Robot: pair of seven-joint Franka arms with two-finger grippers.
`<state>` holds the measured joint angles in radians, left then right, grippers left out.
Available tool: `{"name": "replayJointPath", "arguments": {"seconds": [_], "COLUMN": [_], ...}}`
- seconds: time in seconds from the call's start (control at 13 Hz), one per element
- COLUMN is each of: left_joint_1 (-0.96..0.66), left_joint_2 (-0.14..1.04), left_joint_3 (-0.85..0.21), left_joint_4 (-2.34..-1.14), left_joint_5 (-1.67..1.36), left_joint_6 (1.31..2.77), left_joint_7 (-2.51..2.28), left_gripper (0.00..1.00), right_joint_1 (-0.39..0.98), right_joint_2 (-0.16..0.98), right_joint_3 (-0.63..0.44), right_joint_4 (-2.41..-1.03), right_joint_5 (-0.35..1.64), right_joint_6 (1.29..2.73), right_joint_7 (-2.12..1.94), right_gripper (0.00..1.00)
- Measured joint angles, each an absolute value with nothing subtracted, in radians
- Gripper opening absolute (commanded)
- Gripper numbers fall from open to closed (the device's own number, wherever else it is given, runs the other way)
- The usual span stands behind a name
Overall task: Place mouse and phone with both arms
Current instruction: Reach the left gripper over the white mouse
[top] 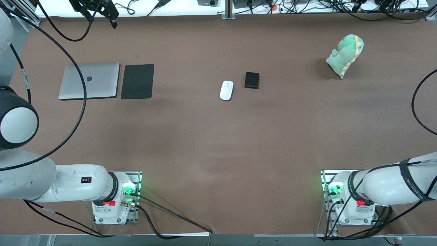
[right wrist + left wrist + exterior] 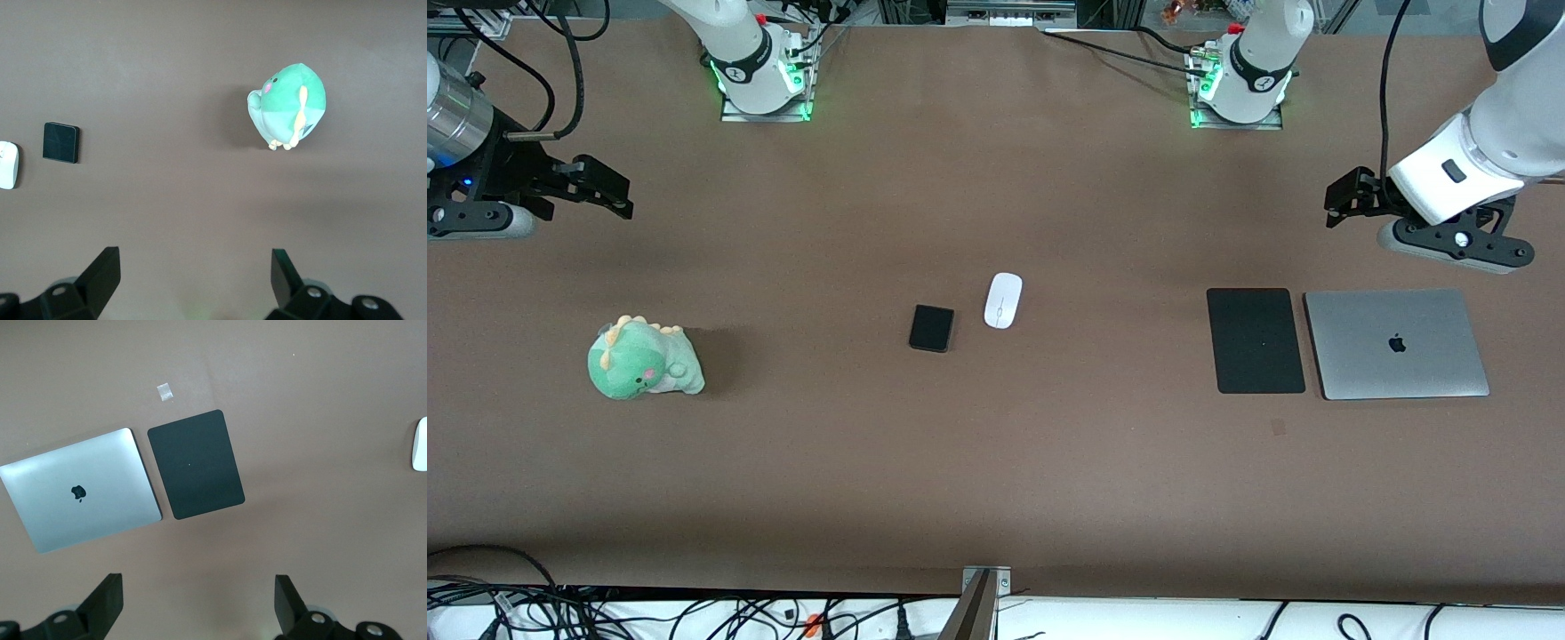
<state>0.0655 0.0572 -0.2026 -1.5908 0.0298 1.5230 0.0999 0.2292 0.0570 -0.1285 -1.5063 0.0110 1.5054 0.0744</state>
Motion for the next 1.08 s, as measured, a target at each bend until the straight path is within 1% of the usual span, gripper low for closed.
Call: {"name": "replayJointPath", "arguments": {"seconds": [0.23, 0.46, 0.69, 0.85, 1.08], "left_joint_1": [0.066, 0.066, 0.035, -0.051, -0.206], "left_joint_2": [0.086, 0.180, 0.288, 0.351, 0.428], "left_joint_3": [-0.203, -0.203, -0.213, -0.221, -0.229], "left_joint_4": [-1.595, -1.600, -1.600, -1.599, -1.599], "left_joint_5": [0.030, 0.030, 0.029, 0.029, 0.029], "left_joint_6": [1.438, 1.441, 1.491, 1.541, 1.696], "left_joint_7": [0.100, 0.099, 0.093, 0.073, 0.012], "left_gripper": [1.00, 1.00, 1.00, 1.00, 1.00], "right_joint_1": [0.229, 0.229, 0.230, 0.231, 0.232], "right_joint_2": [0.057, 0.057, 0.057, 0.058, 0.058], "right_joint_3": [-0.128, -0.128, -0.123, -0.119, -0.118], "right_joint_4": [-1.506, -1.506, -1.506, -1.506, -1.506], "right_joint_5": [0.011, 0.011, 0.011, 0.011, 0.011], "right_joint_6": [1.506, 1.512, 1.517, 1.517, 1.518], "right_joint_7": [0.074, 0.074, 0.074, 0.074, 0.074], "right_gripper": [1.00, 1.00, 1.00, 1.00, 1.00]}}
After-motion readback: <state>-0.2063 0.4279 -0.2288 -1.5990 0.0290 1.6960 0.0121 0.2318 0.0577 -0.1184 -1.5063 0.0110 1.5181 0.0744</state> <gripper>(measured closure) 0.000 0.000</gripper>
